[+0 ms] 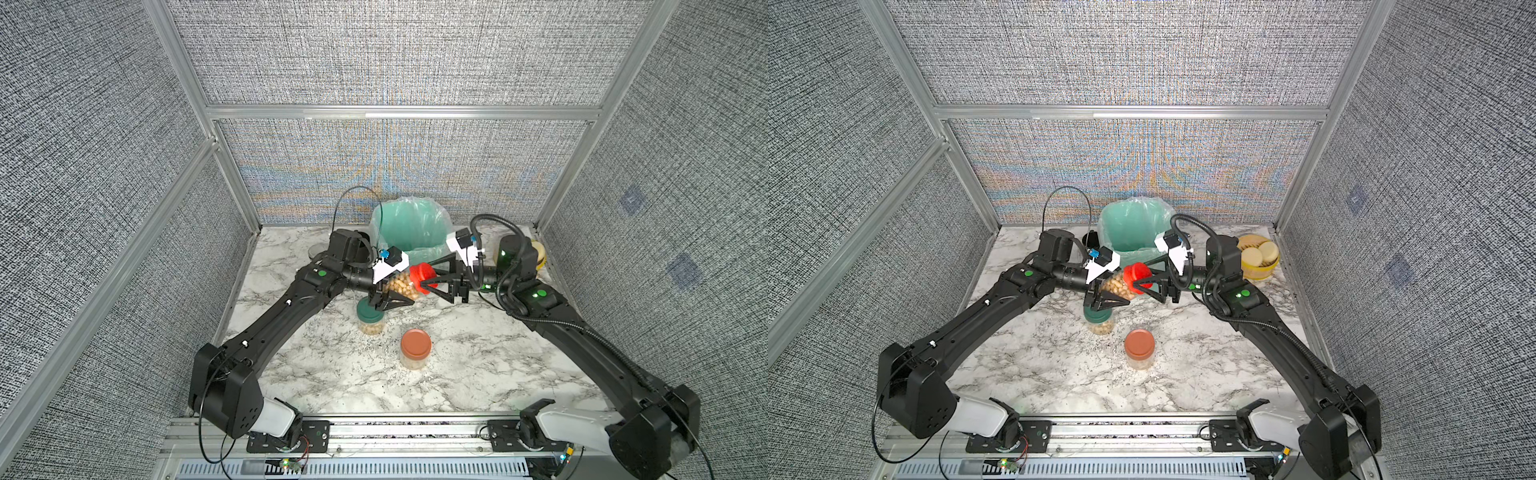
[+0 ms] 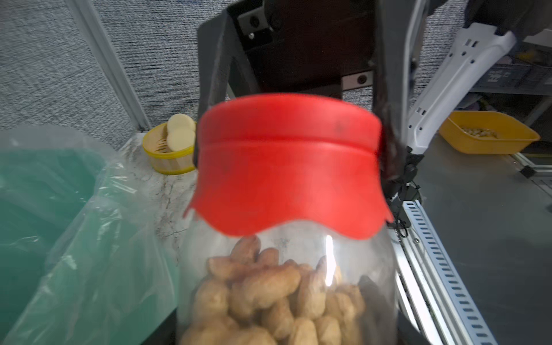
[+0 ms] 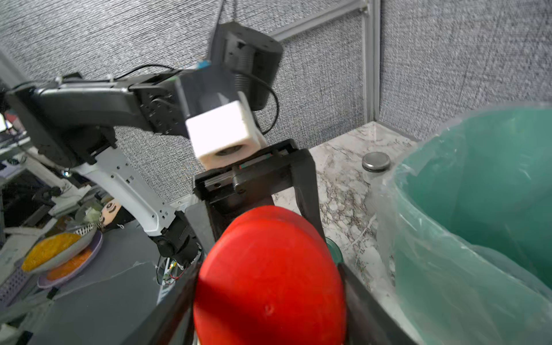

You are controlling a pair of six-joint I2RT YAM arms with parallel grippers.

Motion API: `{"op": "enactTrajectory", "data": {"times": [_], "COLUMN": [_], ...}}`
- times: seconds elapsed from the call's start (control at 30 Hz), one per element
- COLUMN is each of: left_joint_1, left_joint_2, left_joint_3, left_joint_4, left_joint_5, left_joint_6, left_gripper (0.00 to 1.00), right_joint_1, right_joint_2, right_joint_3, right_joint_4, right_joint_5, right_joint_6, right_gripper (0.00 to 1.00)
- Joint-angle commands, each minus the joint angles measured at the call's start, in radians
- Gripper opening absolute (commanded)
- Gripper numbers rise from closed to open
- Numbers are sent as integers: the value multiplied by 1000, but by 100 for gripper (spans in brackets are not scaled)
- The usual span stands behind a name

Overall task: Empty moldy peanuts from jars
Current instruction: Unscrew the lid from the jar.

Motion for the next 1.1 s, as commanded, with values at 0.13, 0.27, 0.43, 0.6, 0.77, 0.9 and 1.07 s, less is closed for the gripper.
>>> {"op": "enactTrajectory", "data": {"times": [0.13,0.27,0.43,0.6,0.77,0.9,1.07], "left_joint_1": [3,4,4,4,3,5,5], "left_joint_2": [16,20,-23,-55,-51,-54,-79], "left_joint_3": [60,55,3,-47,-73,-93,-133], "left_joint_4": [-215,-220,-118,-16,33,101,226], "left_joint_5": [126,107,12,-78,-119,-170,-271], "left_joint_6": [158,159,103,26,-13,-54,-111], "left_gripper": [25,21,6,0,0,0,0], "right_joint_1": [-10,-22,-43,-42,-43,-36,-18], "right_joint_2": [-27,-5,-14,-26,-21,-16,-9], "right_joint_3": [-25,24,19,15,49,62,59], "right_joint_4": [161,46,139,241,228,201,157], "right_joint_5": [-45,-62,-49,45,118,179,231], "right_joint_6": [-370,-527,-367,-114,51,181,315], "right_gripper": [0,0,51,78,98,98,98]}}
